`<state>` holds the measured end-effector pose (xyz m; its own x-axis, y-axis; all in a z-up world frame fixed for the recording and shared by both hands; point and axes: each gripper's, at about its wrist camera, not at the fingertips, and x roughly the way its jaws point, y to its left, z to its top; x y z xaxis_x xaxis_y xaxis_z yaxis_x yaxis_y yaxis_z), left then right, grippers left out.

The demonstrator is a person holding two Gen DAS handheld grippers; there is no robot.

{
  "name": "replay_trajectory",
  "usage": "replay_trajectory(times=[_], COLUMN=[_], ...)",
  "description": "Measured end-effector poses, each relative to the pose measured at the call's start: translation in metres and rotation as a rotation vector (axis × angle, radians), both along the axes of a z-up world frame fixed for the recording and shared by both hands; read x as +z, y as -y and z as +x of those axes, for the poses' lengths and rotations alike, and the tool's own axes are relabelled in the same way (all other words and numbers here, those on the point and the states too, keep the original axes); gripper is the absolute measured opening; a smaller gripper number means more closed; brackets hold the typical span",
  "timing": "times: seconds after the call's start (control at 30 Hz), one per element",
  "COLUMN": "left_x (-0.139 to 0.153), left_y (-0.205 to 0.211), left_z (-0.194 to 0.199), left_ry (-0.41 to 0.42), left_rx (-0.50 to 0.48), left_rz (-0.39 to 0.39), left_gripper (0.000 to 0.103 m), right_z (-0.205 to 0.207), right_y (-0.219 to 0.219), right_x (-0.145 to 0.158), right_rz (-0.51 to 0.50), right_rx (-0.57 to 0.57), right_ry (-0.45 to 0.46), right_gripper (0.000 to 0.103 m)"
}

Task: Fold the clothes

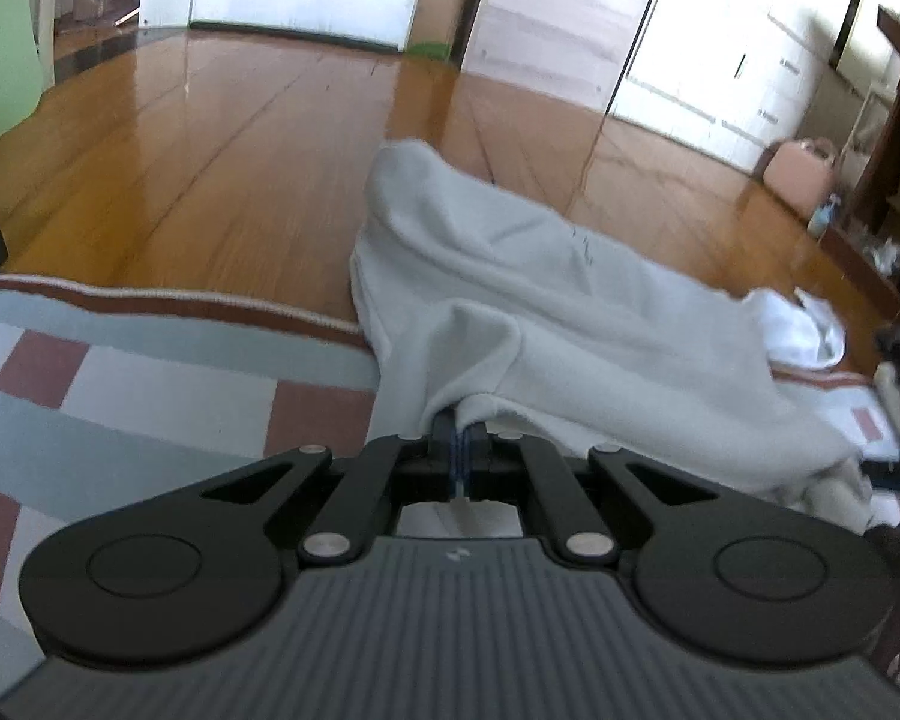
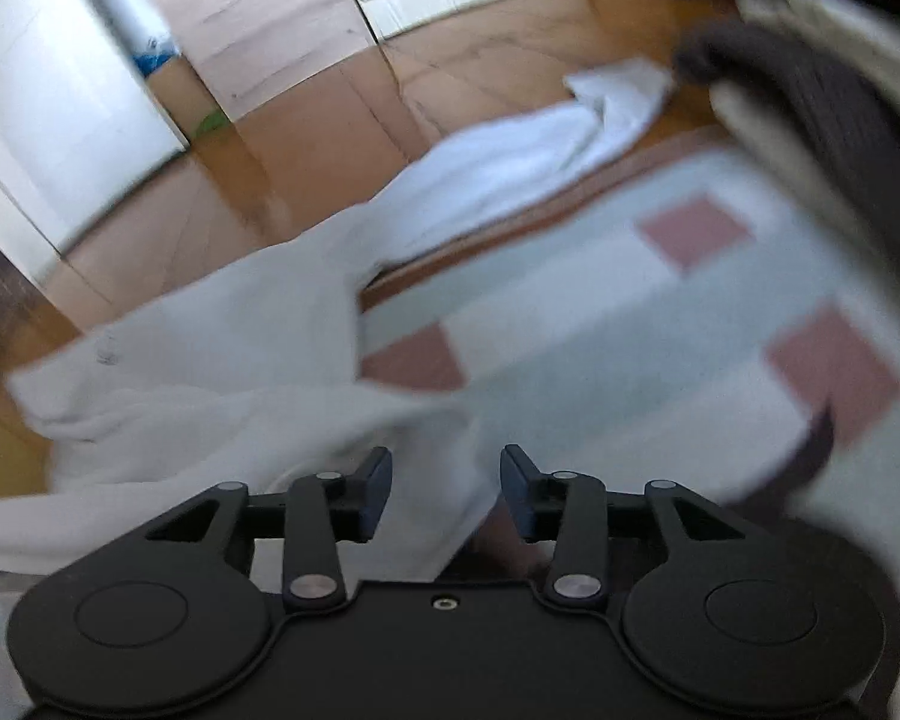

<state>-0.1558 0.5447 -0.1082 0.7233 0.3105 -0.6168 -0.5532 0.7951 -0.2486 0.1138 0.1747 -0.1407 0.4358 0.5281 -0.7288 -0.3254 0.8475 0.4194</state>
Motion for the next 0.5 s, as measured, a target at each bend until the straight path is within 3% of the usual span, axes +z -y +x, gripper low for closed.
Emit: replay_trajectory(times=[0.17,0.3,0.33,0.37,0.43,0.5], left_x=[0.0,0.002,0.004,0.007,0.015,0.029], left_y=[-0.001,-0.008,-0.009,-0.009,-0.008,-0.003], left_z=[0.007,0.005,0.002,-0.001,-0.007,-0.015], left_ry=[-0.015,0.006,0.014,0.023,0.048,0.084], left_rx=[0.007,0.033,0.046,0.06,0.081,0.09], left_rz=[0.015,-0.012,-0.005,0.009,0.046,0.101], left_gripper=[0.002,0.002,0.002,0.002,0.002,0.002], right_z=[-0.026,-0.038,-0.04,-0.042,-0.045,-0.051], right_y=[-0.001,-0.025,-0.029,-0.032,-0.026,-0.019], right_x=[0.002,-0.013,-0.016,-0.019,-0.005,0.021], right_rz=[0.12,0.111,0.104,0.097,0.087,0.015], right_rx=[0.047,0.148,0.155,0.162,0.16,0.171], right_ry=[-0.115,-0.174,-0.171,-0.168,-0.093,0.059], right_gripper=[0.051,0.051,0.037,0.005,0.006,0.006])
